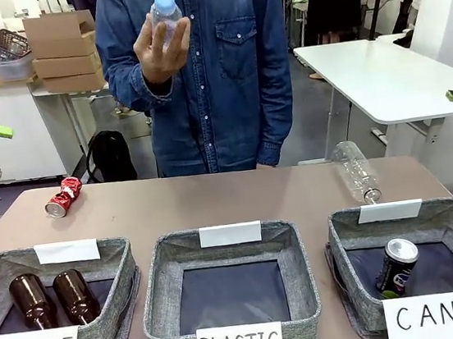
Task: Sort the can waste into the basket.
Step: Pick up the can waste from the table and place it in the right Fabric basket.
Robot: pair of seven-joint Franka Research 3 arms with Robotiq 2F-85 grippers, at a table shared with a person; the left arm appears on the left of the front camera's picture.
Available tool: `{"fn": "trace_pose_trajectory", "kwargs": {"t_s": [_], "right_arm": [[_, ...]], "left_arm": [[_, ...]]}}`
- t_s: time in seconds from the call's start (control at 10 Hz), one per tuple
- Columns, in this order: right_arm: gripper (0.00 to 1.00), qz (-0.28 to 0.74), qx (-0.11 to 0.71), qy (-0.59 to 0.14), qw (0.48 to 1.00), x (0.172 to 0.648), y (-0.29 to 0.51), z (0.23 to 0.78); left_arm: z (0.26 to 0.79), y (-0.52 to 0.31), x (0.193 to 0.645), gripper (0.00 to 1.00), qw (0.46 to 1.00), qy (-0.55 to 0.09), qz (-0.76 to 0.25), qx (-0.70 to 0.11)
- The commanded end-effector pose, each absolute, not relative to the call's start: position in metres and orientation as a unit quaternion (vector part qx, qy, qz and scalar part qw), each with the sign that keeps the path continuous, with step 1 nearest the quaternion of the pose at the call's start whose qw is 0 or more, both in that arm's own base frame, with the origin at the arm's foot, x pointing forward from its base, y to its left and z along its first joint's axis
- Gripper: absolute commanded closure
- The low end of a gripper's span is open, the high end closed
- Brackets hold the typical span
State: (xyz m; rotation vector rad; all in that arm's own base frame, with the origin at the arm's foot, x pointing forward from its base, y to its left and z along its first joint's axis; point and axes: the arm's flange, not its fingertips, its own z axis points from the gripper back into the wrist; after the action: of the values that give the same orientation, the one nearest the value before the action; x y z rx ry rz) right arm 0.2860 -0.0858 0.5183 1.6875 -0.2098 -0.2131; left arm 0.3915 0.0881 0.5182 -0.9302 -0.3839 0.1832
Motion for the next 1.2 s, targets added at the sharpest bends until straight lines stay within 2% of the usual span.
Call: {"fn": "trace_pose_trajectory", "kwargs": {"t_s": [0.0, 0.1, 0.2, 0.3, 0.4, 0.5, 0.7, 0.9, 1.0, 1.1], "right_arm": [[0.00, -0.091, 0.743, -0.095, 0.657, 0.284, -0.086, 0.518], [0.00, -0.091, 0.743, -0.095, 0.657, 0.284, -0.086, 0.518], [0.00, -0.091, 0.743, -0.095, 0.657, 0.284, -0.086, 0.518], [0.00, -0.091, 0.743, -0.095, 0.657, 0.284, -0.086, 0.518], [0.00, -0.091, 0.743, -0.095, 0.657, 0.284, -0.086, 0.518], [0.00, -0.091, 0.743, -0.095, 0.657, 0.284, -0.086, 0.518], [0.00, -0.091, 0.743, -0.095, 0.657, 0.284, -0.086, 0.518], [0.00, -0.091, 0.743, -0.095, 0.657, 0.284, -0.086, 0.518], [0.00, -0.091, 0.743, -0.095, 0.657, 0.284, -0.086, 0.518], [0.00, -0.091, 0.743, -0.095, 0.657, 0.284, -0.086, 0.518]], "left_arm": [[0.538, 0.126, 0.385, 0.00, 0.853, -0.184, 0.109, -0.475], [0.544, 0.144, 0.386, 0.00, 0.854, -0.222, 0.082, -0.463], [0.544, 0.161, 0.404, 0.00, 0.874, -0.283, 0.039, -0.393], [0.535, 0.172, 0.435, 0.00, 0.889, -0.376, 0.097, -0.242], [0.522, 0.173, 0.470, 0.00, 0.911, -0.372, 0.099, -0.151], [0.508, 0.166, 0.497, 0.00, 0.929, -0.340, 0.093, -0.114], [0.491, 0.141, 0.531, 0.00, 0.945, -0.301, 0.044, -0.123], [0.472, 0.112, 0.545, 0.00, 0.945, -0.282, 0.027, -0.163], [0.467, 0.128, 0.538, 0.00, 0.939, -0.320, 0.030, -0.121], [0.467, 0.128, 0.538, 0.00, 0.939, -0.320, 0.030, -0.121]]}}
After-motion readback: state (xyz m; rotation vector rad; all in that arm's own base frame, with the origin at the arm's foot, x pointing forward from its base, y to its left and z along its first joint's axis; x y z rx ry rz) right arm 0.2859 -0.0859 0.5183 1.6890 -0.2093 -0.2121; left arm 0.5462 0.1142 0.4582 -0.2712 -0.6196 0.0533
